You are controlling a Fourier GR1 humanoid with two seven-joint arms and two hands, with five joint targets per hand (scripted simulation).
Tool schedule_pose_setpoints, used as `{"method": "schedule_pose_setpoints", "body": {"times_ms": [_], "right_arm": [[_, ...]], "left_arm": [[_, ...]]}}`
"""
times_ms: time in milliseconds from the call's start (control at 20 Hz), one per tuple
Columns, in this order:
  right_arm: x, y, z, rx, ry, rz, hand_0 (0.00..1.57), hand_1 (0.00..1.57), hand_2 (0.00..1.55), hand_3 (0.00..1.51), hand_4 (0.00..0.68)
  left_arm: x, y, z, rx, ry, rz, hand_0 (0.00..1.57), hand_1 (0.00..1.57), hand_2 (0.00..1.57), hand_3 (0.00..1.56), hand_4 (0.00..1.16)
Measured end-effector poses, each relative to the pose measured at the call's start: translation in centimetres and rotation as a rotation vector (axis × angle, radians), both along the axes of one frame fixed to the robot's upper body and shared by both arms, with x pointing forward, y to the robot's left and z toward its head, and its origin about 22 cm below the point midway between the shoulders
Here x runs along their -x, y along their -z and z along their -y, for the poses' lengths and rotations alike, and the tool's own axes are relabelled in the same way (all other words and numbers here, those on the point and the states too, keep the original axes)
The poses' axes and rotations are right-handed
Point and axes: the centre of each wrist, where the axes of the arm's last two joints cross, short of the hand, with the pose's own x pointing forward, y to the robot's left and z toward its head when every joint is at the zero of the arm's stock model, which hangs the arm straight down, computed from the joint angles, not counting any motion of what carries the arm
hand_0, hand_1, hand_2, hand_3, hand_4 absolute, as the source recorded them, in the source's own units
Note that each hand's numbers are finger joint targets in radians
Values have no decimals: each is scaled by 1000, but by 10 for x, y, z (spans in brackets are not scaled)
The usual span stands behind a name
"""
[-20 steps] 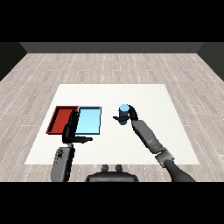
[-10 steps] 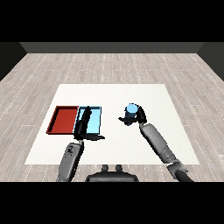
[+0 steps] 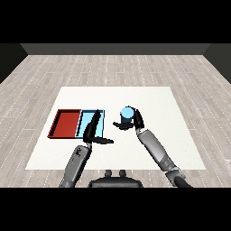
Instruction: Pick the blue can and put it in the blue box
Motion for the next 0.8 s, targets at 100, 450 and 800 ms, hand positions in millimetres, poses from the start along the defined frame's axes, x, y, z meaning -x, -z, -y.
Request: {"method": "schedule_pose_setpoints", "body": {"times_ms": [100, 450, 800], "right_arm": [[2, -5, -1, 3, -4, 17, 1503, 1503, 1461, 1393, 585], [10, -22, -6, 3, -9, 49, 1463, 1463, 1440, 1379, 587], [15, -29, -10, 13, -13, 63, 1467, 1467, 1443, 1380, 584]], "left_arm": [[0, -3, 5, -1, 9, -3, 0, 0, 0, 0, 0], [-2, 10, 20, 10, 40, -24, 0, 0, 0, 0, 0], [0, 5, 25, 13, 61, -27, 0, 0, 0, 0, 0]]}}
